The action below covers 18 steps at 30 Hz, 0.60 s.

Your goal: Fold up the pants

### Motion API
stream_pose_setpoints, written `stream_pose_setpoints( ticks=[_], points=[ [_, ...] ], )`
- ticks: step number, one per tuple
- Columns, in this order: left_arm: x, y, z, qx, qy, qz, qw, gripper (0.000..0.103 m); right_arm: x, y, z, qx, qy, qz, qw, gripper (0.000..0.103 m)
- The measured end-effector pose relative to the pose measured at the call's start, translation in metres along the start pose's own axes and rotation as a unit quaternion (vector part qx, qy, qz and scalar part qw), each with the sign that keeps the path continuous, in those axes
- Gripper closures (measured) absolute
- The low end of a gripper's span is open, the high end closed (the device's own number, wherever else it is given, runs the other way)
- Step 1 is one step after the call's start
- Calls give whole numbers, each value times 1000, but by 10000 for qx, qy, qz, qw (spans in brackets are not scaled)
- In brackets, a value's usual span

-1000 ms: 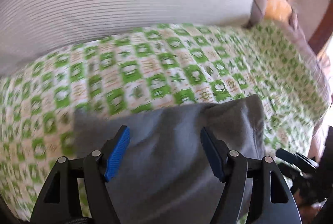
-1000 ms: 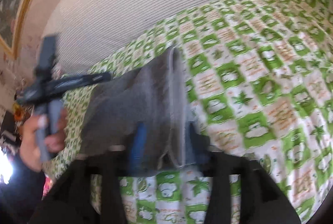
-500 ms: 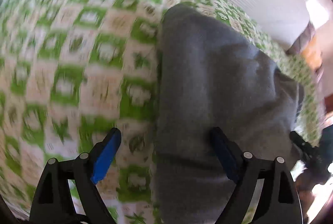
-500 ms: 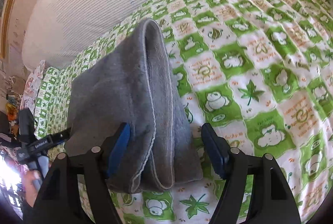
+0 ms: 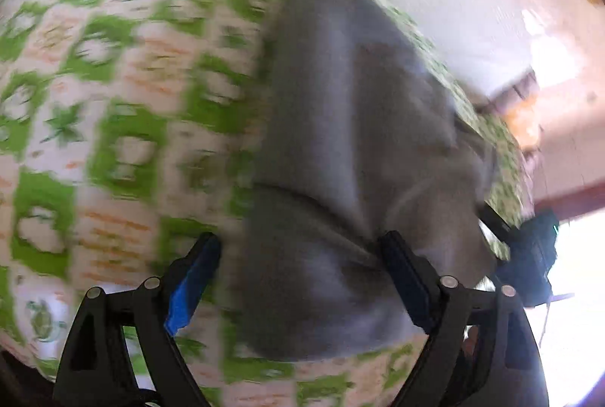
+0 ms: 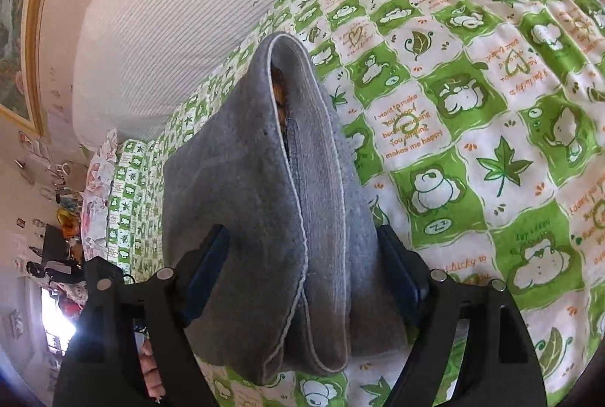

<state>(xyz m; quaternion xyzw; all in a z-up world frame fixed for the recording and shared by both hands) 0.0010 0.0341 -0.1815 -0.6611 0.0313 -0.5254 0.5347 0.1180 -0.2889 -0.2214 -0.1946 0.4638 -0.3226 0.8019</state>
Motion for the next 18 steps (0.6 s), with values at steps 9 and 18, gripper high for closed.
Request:
stream_pose_setpoints(
  ticks=[9,18],
  points=[
    [9,-7,10,58,136,-33,9999,24,-2,4,0,46,-189,-129,9997,36],
    [16,3,6,81,518,-43,9986,38,3,9,7,100,50,172,9998,40]
  ],
)
Point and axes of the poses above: each gripper's, at about its wrist camera, not at the fingertips, and y roughly the way its jaws point, x to its right, z to its top, the point moved 3 cm from there along y, roughly the way its jaws point, and after that the axes turned 10 degrees about -y, right-handed, at the moved point
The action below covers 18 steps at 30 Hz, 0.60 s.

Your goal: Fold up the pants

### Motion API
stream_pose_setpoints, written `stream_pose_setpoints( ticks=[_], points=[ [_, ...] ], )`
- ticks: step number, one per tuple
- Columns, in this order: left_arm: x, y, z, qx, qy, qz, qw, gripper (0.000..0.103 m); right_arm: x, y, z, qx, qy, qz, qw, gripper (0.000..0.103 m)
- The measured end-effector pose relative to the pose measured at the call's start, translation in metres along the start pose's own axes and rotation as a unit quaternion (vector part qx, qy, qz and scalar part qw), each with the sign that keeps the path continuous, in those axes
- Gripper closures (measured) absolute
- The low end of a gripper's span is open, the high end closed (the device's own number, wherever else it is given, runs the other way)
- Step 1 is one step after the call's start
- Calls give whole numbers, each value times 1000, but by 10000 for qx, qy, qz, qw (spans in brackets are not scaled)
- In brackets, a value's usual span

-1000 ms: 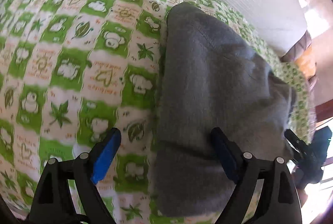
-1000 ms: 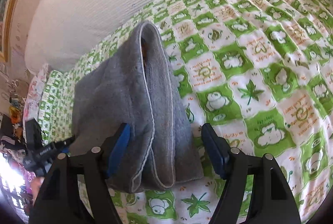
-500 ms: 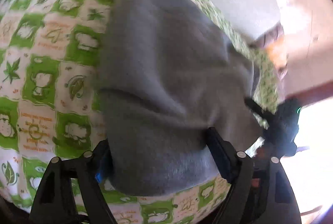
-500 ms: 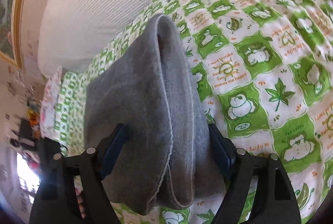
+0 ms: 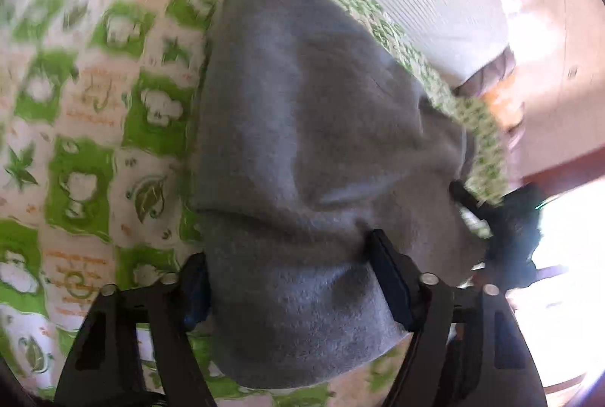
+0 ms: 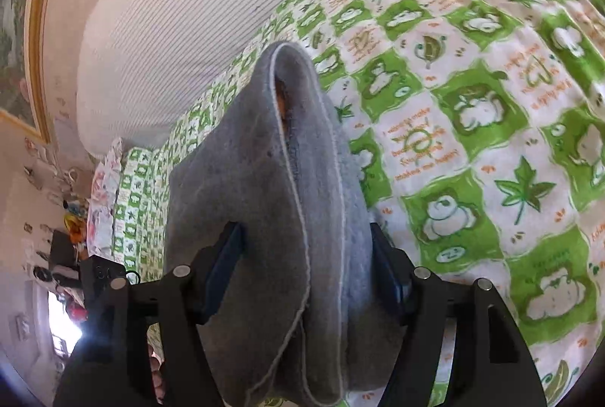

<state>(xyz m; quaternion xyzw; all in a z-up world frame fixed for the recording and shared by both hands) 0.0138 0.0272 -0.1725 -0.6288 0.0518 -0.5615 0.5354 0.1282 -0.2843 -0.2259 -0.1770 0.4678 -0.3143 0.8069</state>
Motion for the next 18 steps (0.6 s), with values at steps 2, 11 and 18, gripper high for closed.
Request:
stream_pose_setpoints(
  ticks=[2,11,18],
  points=[
    [7,-16,1,279,127,-59,9995,64,-6,-3,-2,29,-131,-17,9999,57],
    [8,-104,29,1263,400,-257,9909,78,-92,-16,10,560,-1151,266,9914,70],
    [-31,-169,50,2082,173,-6,9779,78,-172,31,37,614,-1641,905,9804,70]
  ],
)
Point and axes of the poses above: each gripper's, at about its wrist camera, not at the fingertips, and y roughly the way its jaws point, x to its right, z to its top, the point moved 3 cm from there along y, roughly the way its jaws point, and after that the axes turned 10 degrees about -y, right-handed, at the moved point
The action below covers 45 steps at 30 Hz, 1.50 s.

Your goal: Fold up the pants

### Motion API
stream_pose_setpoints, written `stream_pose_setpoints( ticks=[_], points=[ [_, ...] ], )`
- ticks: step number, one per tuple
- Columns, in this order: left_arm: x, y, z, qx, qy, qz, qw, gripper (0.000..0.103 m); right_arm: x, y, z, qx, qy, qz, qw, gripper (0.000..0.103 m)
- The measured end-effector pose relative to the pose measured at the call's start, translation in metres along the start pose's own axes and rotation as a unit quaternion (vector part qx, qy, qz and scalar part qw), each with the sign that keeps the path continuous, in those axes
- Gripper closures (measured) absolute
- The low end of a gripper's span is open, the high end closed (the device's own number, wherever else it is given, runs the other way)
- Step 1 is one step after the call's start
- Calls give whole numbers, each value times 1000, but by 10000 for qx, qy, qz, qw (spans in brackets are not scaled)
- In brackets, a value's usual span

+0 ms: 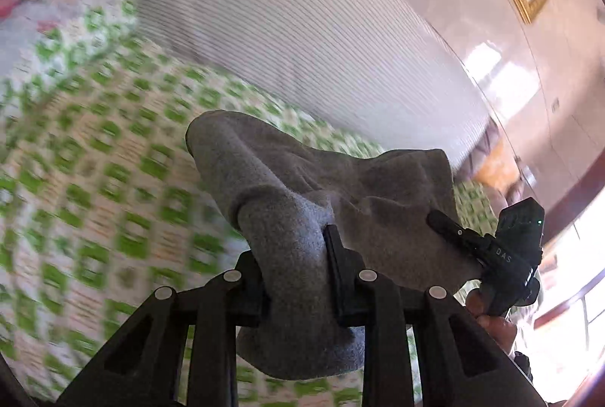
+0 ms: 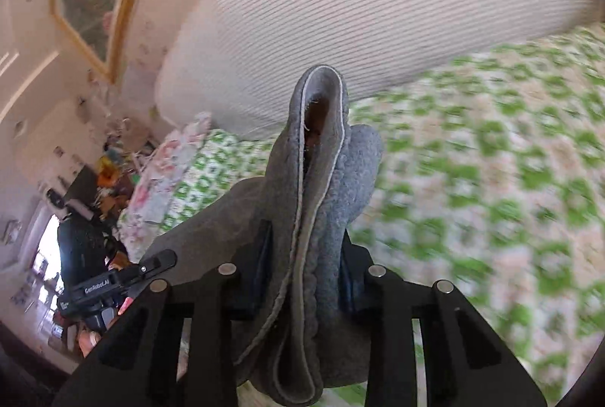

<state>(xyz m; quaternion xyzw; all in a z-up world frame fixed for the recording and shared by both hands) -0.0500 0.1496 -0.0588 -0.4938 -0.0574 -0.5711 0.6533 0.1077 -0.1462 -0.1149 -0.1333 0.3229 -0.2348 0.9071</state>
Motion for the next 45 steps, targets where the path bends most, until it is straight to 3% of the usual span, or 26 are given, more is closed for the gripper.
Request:
stream_pose_setpoints(
  ticks=[5,11,17,26,36,40,41,43,45],
  points=[
    [-40,-12,20,188,-382,124,9990,78,-30,62,19,-139,-48,344,9993,71],
    [-74,-6,28,180,-646,185,9976,78,-38,100,15,-458,-178,355,9982,71],
    [-77,0,24,133,-609,116,9980,79,-25,104,10,-568,-156,251,9979,71],
    [-115,22,-29,-394,-1435,208,9886,80,0,116,-23,-1137,-23,-16,9935,72],
    [-119,29,-34,-326,-1718,207,9844,79,13,130,-29,-1424,-79,-145,9897,71],
    [-128,28,-38,-312,-1937,172,9804,68,20,133,-33,-1570,86,-143,9875,60],
    [-132,27,-39,-326,-2048,140,9782,58,21,133,-32,-1605,88,-176,9868,60],
    [-141,24,-44,-316,-2324,107,9721,48,17,127,-28,-1687,-29,-319,9851,60],
    [-145,19,-47,-280,-2437,23,9694,48,12,120,-22,-1717,-218,-475,9838,60]
  ],
)
Point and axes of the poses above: each gripper's, at about its wrist camera, not at the fingertips, and y roughly the way its jaws point, x to its right, z to its top, the point moved 3 cm from there along y, roughly the way its jaws point, and after that the axes turned 10 degrees about -y, right-handed, at the moved point
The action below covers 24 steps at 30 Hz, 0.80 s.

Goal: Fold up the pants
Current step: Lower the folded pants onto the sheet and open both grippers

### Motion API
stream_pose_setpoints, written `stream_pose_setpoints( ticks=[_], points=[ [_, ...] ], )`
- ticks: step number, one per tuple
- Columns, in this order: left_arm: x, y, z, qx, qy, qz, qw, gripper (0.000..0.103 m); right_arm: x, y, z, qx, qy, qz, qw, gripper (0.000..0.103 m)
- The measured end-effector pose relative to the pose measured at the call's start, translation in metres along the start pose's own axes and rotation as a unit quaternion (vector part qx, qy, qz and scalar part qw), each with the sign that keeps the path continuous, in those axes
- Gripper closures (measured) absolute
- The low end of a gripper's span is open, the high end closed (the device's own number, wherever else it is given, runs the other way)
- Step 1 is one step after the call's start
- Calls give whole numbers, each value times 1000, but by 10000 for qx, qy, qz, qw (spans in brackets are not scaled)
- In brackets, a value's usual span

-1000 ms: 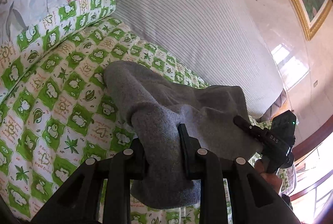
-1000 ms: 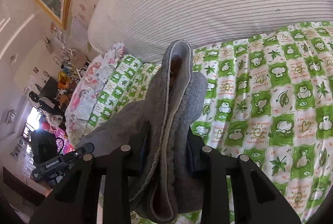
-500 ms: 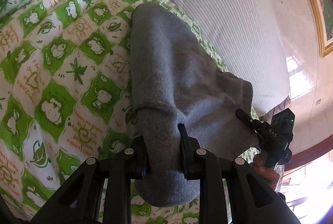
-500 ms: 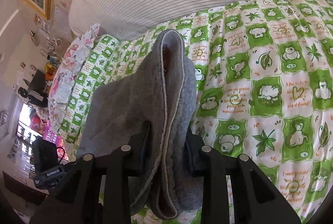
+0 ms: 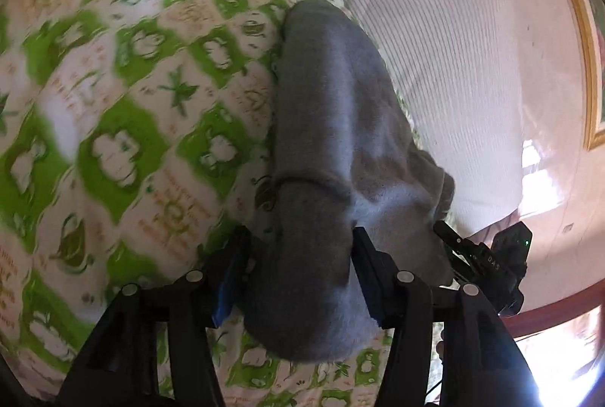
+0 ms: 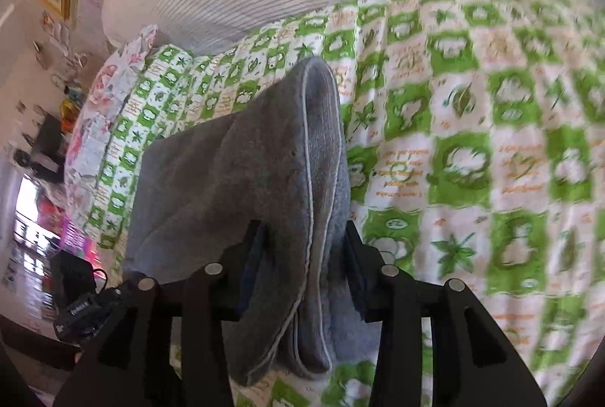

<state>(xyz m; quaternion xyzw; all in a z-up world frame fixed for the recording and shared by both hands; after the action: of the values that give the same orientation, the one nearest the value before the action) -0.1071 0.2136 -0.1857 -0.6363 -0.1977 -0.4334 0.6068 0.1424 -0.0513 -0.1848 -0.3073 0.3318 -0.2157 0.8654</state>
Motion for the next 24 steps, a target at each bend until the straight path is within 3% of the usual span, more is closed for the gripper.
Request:
stream_pose_setpoints(
  ticks=[6,9,14,17,22,24],
  points=[
    [-3,-19,-7,172,-3,140,9998,44,-30,-29,31,316,-854,-687,9935,59],
    [-9,-22,-12,127,-138,121,9998,43,-67,-25,54,287,-1327,-368,9901,57],
    [-12,-17,-21,-23,-252,108,9996,41,-146,26,84,-214,-2058,114,9783,54],
    [-13,-13,-23,-90,-336,66,9994,40,-193,71,97,-518,-2520,162,9662,52],
    [-11,-4,-20,-158,-328,77,9993,40,-232,133,109,-967,-2701,315,9574,41],
    [-12,2,-19,-168,-305,62,9994,40,-238,158,110,-1131,-2785,117,9537,41]
  ],
)
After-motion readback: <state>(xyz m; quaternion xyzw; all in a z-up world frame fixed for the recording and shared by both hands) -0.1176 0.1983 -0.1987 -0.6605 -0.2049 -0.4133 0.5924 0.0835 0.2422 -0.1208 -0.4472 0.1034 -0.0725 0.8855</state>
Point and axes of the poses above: each gripper's, at about its wrist camera, not at the fingertips, and y roughly the way its jaws point, x to its right, z to its top, the point moved 3 cm from there along y, roughly the way its jaws point, and after that the axes turned 10 degrees about -y, right-handed, at the moved point
